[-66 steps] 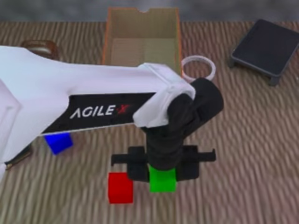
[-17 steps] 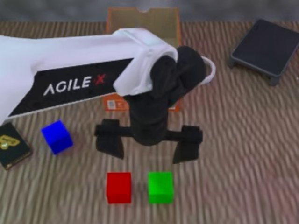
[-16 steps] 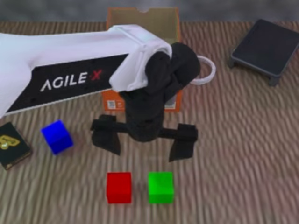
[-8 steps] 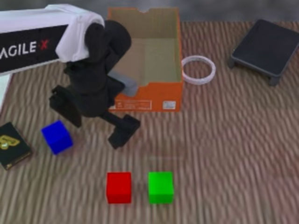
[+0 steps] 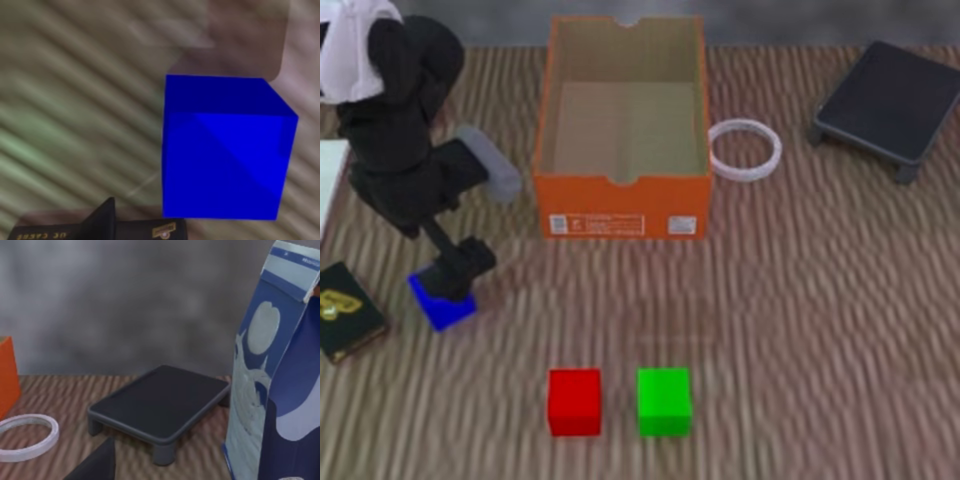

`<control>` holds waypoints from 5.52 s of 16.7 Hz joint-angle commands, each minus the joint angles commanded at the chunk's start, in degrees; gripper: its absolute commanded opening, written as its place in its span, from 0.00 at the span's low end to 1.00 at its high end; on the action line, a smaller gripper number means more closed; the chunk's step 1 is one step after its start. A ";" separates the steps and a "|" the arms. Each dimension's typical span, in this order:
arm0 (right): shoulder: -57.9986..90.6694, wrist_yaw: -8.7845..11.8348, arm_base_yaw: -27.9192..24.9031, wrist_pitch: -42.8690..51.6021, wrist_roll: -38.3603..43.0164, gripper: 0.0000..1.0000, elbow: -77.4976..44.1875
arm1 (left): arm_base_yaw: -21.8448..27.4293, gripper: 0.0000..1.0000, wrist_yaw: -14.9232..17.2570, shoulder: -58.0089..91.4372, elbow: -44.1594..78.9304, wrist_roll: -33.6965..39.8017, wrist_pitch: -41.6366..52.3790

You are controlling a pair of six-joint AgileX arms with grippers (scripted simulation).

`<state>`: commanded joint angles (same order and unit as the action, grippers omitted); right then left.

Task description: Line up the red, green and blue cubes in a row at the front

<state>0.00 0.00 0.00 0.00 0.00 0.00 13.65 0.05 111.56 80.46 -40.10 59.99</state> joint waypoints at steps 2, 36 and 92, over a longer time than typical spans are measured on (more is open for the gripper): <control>0.00 0.00 0.00 0.00 0.00 1.00 0.00 | -1.74 1.00 0.01 -0.62 -0.26 -3.13 -0.50; 0.00 0.00 0.00 0.00 0.00 1.00 0.00 | -2.26 0.02 0.07 7.84 -10.23 -4.07 -19.17; 0.00 0.00 0.00 0.00 0.00 1.00 0.00 | 44.98 0.00 0.59 19.19 17.26 8.65 -4.45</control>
<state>0.00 0.00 0.00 0.00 0.00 0.00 58.63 0.64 130.75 97.72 -31.44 55.54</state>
